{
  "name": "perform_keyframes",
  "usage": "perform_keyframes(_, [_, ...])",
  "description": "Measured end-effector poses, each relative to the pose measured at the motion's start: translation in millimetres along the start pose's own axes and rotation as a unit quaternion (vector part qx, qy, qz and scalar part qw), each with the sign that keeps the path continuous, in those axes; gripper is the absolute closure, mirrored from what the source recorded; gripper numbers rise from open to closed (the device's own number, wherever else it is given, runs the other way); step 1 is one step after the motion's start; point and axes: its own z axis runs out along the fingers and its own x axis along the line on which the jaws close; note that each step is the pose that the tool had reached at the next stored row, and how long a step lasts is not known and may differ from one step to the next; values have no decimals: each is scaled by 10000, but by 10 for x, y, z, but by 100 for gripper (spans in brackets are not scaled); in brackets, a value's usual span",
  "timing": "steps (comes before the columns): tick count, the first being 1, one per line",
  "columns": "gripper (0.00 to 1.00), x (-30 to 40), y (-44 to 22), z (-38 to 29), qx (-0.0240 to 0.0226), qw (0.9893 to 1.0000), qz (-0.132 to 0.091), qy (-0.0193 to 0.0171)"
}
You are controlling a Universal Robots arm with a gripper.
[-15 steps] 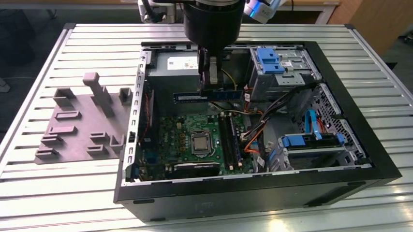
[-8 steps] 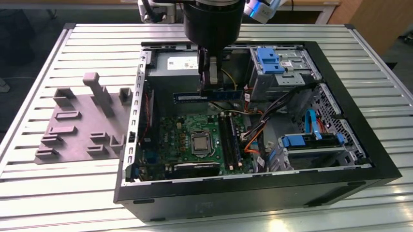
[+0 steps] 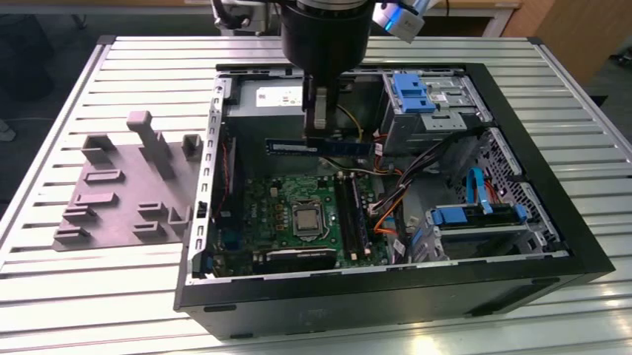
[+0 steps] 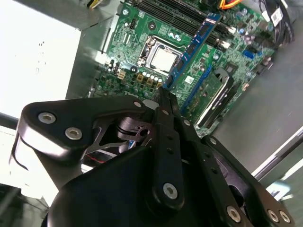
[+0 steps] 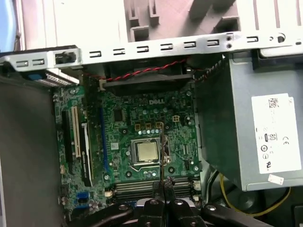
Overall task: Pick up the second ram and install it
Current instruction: 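Insert the second ram into the second slot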
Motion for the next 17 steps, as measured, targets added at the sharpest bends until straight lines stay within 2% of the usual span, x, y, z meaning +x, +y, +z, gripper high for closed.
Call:
perform_keyframes(3, [88, 0, 0, 4, 2, 9996, 269, -6])
perform_keyframes(5, [88, 0, 0, 7, 3, 9990, 454, -10])
perform_keyframes(9, [88, 0, 0, 12, 5, 9967, 814, -17])
perform_keyframes(13, [88, 0, -1, 17, 7, 9930, 1179, -24])
perform_keyframes(17, [88, 0, -1, 22, 9, 9881, 1538, -32])
